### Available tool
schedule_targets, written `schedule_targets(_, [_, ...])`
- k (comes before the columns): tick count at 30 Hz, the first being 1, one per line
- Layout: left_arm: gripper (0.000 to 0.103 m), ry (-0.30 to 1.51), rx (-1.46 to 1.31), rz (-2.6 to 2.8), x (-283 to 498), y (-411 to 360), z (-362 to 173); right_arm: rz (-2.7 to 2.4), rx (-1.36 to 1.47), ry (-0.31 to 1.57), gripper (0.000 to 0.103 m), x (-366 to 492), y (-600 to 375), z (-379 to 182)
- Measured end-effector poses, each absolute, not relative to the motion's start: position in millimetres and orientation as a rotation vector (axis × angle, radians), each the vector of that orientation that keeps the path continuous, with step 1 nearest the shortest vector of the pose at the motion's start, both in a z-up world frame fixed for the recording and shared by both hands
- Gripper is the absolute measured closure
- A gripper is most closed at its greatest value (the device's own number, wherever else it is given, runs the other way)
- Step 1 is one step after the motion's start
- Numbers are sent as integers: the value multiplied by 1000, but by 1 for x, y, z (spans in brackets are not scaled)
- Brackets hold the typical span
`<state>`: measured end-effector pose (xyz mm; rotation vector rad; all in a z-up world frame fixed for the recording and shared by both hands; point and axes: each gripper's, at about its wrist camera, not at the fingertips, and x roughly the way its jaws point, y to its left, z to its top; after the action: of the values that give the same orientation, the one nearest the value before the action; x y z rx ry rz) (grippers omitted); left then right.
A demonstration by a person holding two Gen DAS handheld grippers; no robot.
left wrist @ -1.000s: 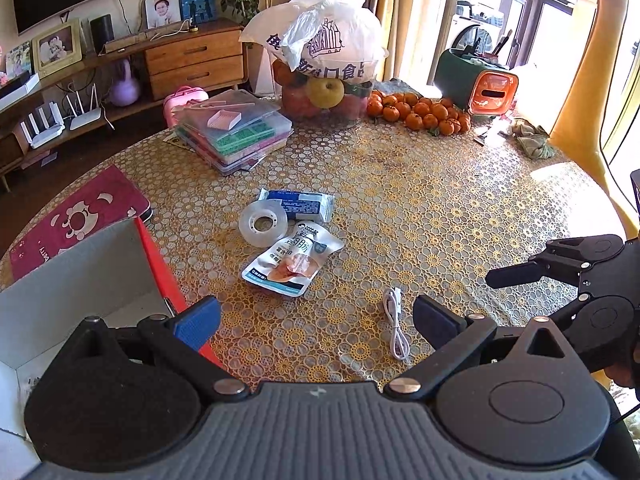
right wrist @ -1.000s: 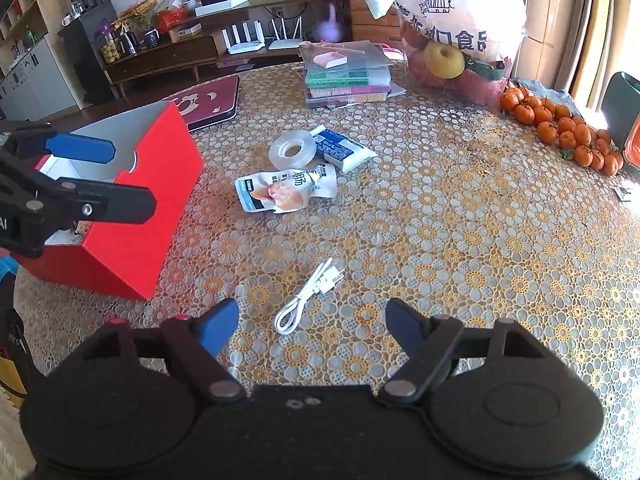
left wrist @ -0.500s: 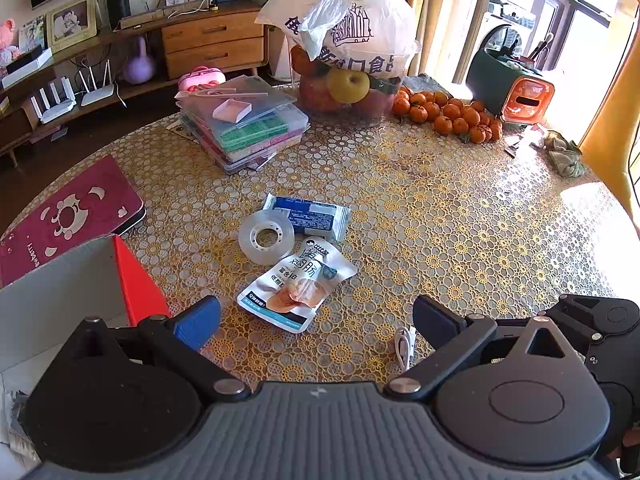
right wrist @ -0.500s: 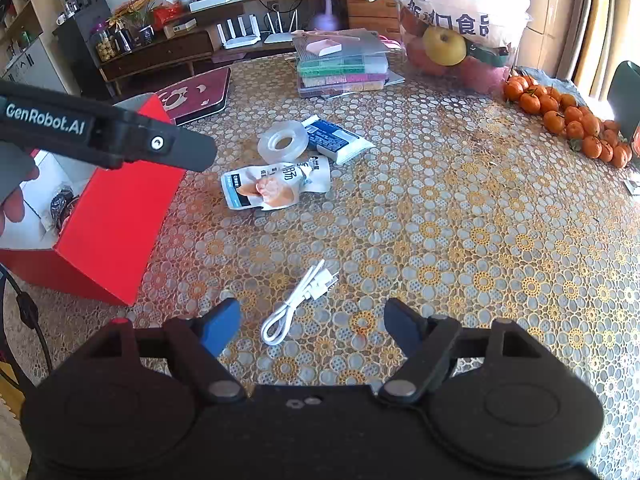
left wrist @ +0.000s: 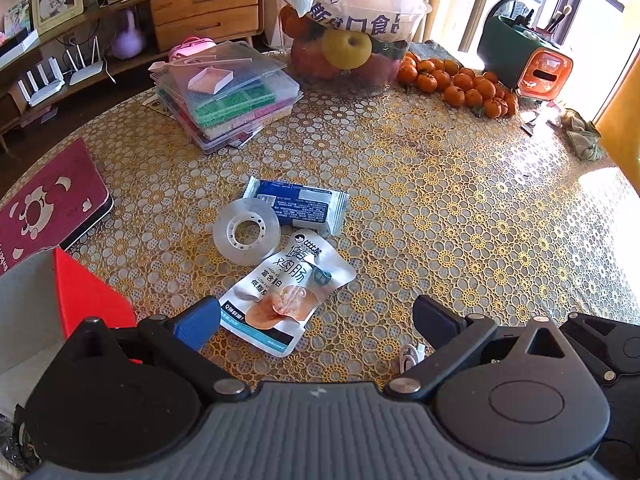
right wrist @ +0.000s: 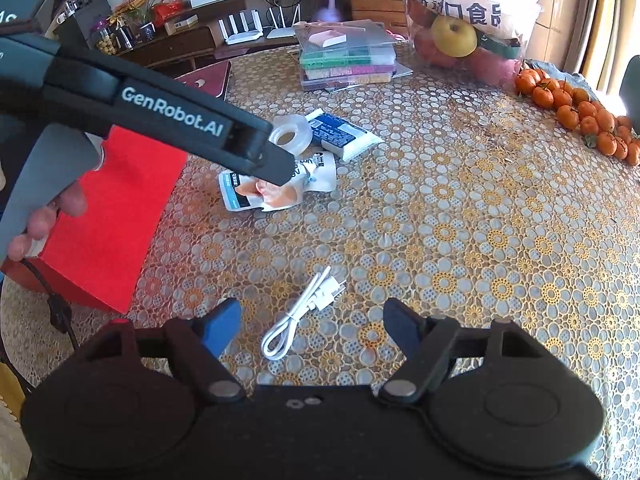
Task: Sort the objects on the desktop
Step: 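Move the left tool to the white sausage packet while the right tool reaches the white USB cable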
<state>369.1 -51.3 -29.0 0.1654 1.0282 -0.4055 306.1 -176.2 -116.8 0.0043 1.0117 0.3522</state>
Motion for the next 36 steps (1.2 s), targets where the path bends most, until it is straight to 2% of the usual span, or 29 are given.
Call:
schedule_targets(7, [0,1038,175,-399,389,-56,-43,351,-1,1021,25,313,-170,-126])
schedule_targets(11, [0,1044,168,-393,398,-57,-51,357,-7,1032,32,317,-165,-131])
schedule_targets(16, [0,1067,193,-390,409,-62,-65,357,-15,1043,34,319,-161,-138])
schedule_targets(28, [0,1066,334,-358,426,-76,-86,374,-11,1058,34,321,-161,-141])
schedule_targets(36, [0,1082,330,-341,436,-76,-97,374,-14,1069,34,323,-160,-144])
